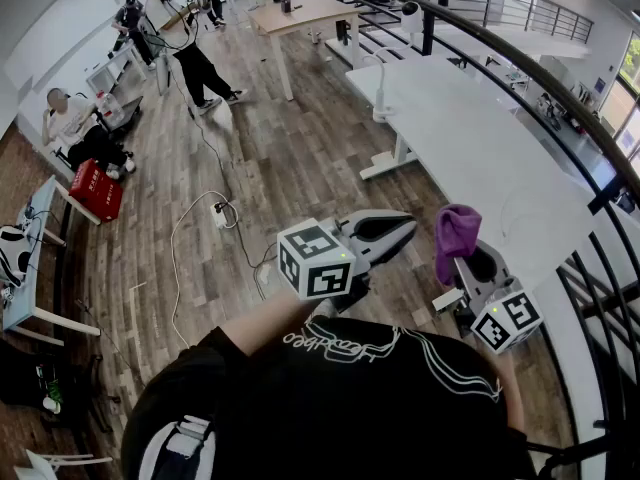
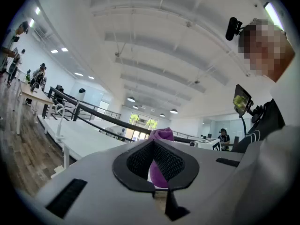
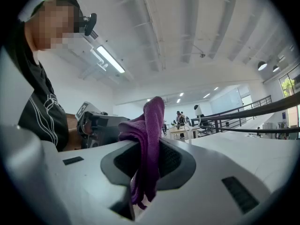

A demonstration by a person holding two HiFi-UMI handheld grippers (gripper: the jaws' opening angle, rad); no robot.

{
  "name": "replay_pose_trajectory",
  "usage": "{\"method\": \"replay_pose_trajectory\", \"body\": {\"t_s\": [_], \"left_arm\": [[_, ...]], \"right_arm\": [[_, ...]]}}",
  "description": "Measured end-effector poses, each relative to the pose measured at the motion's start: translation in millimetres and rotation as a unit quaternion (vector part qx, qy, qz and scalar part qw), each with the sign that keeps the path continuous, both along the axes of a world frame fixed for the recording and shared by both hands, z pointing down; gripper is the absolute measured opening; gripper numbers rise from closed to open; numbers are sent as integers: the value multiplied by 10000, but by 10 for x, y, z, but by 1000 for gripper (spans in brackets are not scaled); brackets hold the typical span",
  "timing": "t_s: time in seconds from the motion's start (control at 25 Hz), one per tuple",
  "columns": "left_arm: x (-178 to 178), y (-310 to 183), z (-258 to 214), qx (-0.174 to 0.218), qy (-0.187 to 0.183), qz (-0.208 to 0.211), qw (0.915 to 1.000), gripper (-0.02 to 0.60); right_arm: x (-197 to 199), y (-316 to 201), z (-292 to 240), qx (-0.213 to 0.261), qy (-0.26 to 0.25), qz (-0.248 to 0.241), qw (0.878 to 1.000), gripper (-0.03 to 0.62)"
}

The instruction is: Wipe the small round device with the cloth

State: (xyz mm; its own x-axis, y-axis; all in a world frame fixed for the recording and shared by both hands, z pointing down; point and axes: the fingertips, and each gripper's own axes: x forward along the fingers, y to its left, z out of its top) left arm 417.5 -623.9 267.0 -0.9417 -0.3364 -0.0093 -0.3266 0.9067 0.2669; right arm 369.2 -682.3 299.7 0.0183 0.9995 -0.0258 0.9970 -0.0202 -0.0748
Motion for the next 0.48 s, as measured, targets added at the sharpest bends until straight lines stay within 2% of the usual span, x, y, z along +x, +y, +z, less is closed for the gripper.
{"method": "replay_pose_trajectory", "body": {"t_s": [0.48], "left_arm": [[-5,84,-7,10,41,-61,10000,9]], "right_arm": [[-61,109,-49,-36,67,-51,10000,66]]}}
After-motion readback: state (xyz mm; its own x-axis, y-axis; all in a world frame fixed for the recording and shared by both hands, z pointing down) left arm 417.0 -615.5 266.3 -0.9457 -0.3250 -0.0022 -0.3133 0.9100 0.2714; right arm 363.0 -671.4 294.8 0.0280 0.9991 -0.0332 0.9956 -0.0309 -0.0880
